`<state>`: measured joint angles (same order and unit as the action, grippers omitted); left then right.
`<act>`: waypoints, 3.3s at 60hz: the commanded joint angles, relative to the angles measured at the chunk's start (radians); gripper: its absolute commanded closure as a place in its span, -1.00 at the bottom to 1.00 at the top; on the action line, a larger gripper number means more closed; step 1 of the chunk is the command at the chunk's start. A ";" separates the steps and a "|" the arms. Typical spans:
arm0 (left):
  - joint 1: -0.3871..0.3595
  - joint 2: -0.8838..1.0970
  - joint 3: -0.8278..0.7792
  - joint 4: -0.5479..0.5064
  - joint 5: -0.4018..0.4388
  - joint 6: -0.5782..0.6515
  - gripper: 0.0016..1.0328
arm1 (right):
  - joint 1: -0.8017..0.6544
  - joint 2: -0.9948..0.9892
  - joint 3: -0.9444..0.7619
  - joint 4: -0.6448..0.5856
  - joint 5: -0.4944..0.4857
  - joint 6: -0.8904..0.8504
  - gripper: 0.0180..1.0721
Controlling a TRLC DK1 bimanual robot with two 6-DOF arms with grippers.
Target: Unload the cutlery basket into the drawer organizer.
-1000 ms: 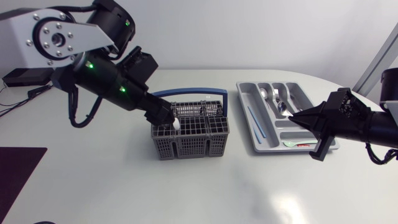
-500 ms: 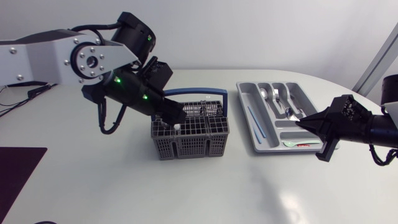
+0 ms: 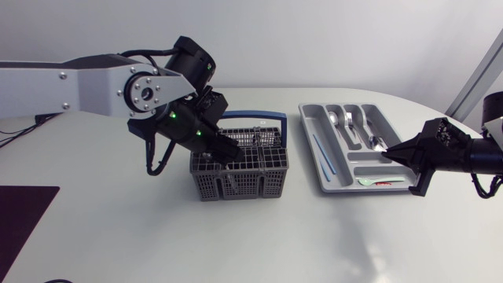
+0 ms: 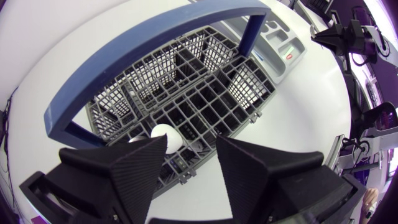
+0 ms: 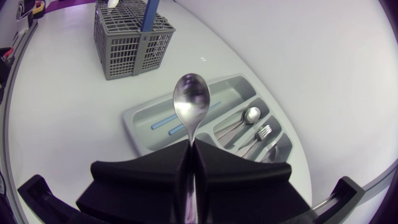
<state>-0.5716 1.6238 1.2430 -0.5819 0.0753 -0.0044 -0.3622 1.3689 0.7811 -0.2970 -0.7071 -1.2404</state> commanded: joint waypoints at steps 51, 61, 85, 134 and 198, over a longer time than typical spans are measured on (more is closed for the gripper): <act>-0.016 -0.001 -0.059 0.057 -0.065 -0.054 0.09 | -0.055 0.147 0.115 -0.085 0.012 -0.192 0.89; -0.028 0.016 -0.056 0.060 -0.065 -0.062 0.31 | -0.049 0.202 0.115 -0.100 0.067 -0.295 0.89; -0.027 0.021 -0.059 0.062 -0.065 -0.066 0.77 | -0.034 0.372 0.144 0.032 0.166 -0.426 0.89; 0.006 -0.174 -0.105 0.051 -0.012 -0.040 0.83 | -0.006 0.286 0.046 0.130 0.242 -0.461 -0.25; 0.044 -0.420 0.041 -0.216 0.380 0.156 0.83 | 0.404 -0.521 0.026 -0.363 0.011 0.050 -0.63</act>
<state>-0.5205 1.1995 1.2446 -0.7818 0.4046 0.1036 -0.0250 0.8688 0.7792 -0.6514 -0.6853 -1.3006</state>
